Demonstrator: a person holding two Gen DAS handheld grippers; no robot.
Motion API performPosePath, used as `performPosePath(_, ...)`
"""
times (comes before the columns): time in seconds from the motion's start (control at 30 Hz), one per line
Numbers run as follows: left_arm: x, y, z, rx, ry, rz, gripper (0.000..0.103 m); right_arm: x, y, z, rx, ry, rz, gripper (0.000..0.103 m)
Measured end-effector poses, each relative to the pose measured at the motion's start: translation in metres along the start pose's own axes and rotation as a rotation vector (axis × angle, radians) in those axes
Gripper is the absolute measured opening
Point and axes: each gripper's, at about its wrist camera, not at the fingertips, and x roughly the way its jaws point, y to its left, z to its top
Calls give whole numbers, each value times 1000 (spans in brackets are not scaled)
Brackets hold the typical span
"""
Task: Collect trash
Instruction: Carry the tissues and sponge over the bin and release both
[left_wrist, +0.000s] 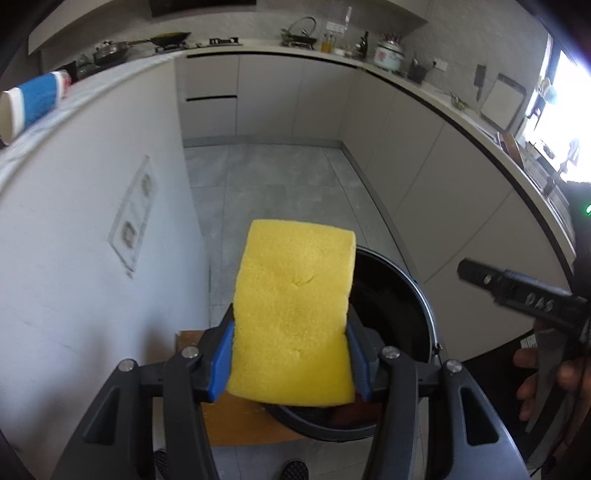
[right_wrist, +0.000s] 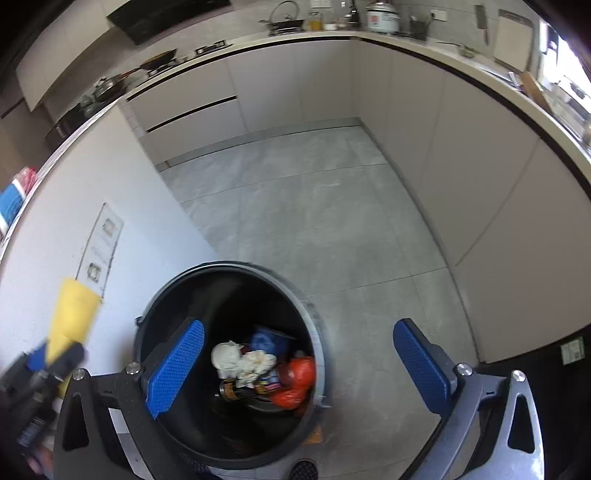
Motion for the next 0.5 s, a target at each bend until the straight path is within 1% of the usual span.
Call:
performPosePath(0.07,9,-16,-3,11,23,-11,54,-8,-15,-2,19,-20,-16,103)
performPosePath(0.13,17,-33,-7,21,38,-31,57,-14,-27,-3,30,-25,-29,103)
performPosePath(0.17,20,-42,-7,30,42,-33,65,-18,-34,-3,36,-33,-38,103)
performPosePath(0.2,25,-49,-6,46,50,-9,84,-22,-41,-4,45,-43,-47,103)
performPosePath(0.23,31,-58,-7,72,69,48,91,-25,-48,-4,55,-46,-56,103)
performPosePath(0.27,32,-63,-8,81,63,72,95,-28,-55,-4,67,-48,-64,103)
performPosePath(0.33,28,-66,-7,82,63,52,95,-34,-66,-4,91,-62,-73,103)
performPosePath(0.5,1,-68,6,107,28,71,96,-45,-76,0,123,-86,-64,103)
